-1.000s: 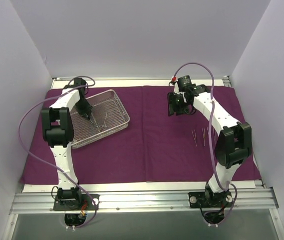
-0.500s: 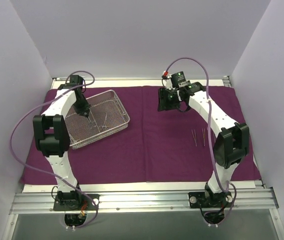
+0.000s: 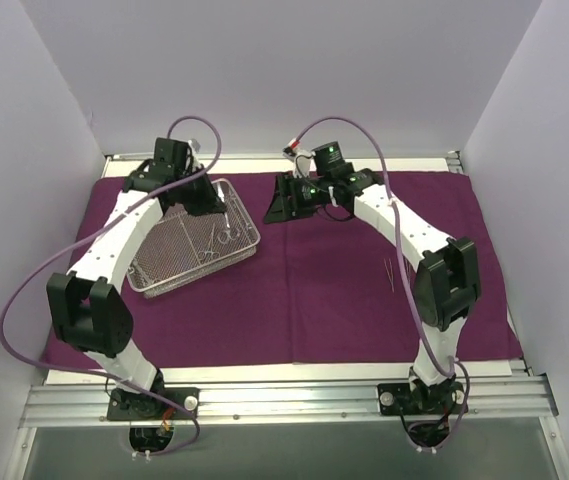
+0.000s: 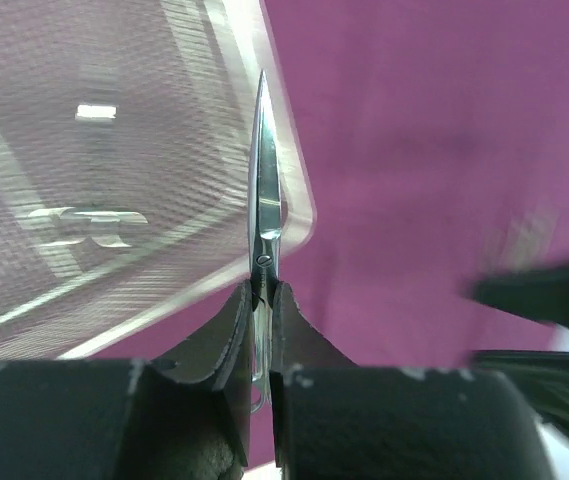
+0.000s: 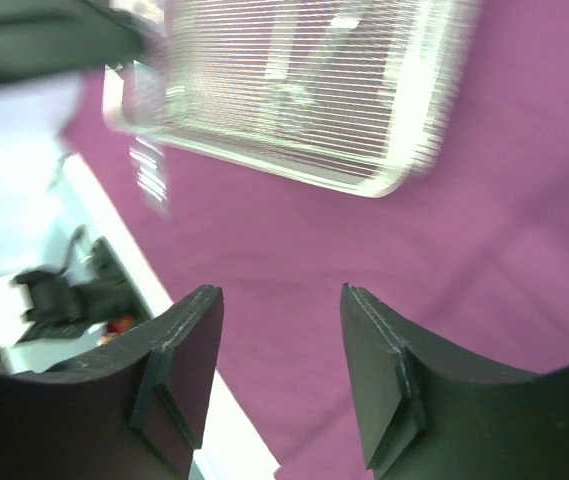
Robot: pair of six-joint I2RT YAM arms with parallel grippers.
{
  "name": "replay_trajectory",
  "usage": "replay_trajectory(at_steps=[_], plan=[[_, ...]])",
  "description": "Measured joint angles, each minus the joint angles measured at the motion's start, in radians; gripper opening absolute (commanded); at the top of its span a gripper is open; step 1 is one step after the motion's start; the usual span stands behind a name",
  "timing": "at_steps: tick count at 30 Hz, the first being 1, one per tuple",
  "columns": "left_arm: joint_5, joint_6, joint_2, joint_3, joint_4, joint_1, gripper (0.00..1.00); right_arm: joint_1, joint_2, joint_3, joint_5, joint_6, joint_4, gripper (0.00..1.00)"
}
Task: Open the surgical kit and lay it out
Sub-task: Place the medical item in the surgical kit.
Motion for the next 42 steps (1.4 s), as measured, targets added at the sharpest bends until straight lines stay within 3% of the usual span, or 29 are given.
replay_trajectory(at_steps=[8, 15, 27, 42], plan=[[0.265, -0.029, -0.098, -0.117, 0.158, -0.066, 0.02, -0.013, -0.031, -0.105, -0.220, 0.149, 0.246, 0.55], [0.436, -0.072, -0.215, -0.195, 0.315, -0.066, 0.02, -0.078, -0.127, -0.335, -0.378, 0.436, 0.641, 0.53], [0.621, -0.280, -0.261, -0.307, 0.715, -0.085, 0.02, -0.054, -0.140, -0.429, -0.516, 0.990, 1.391, 0.47], [0.679, -0.386, -0.246, -0.307, 0.876, -0.109, 0.02, -0.042, -0.141, -0.448, -0.541, 1.065, 1.489, 0.43]])
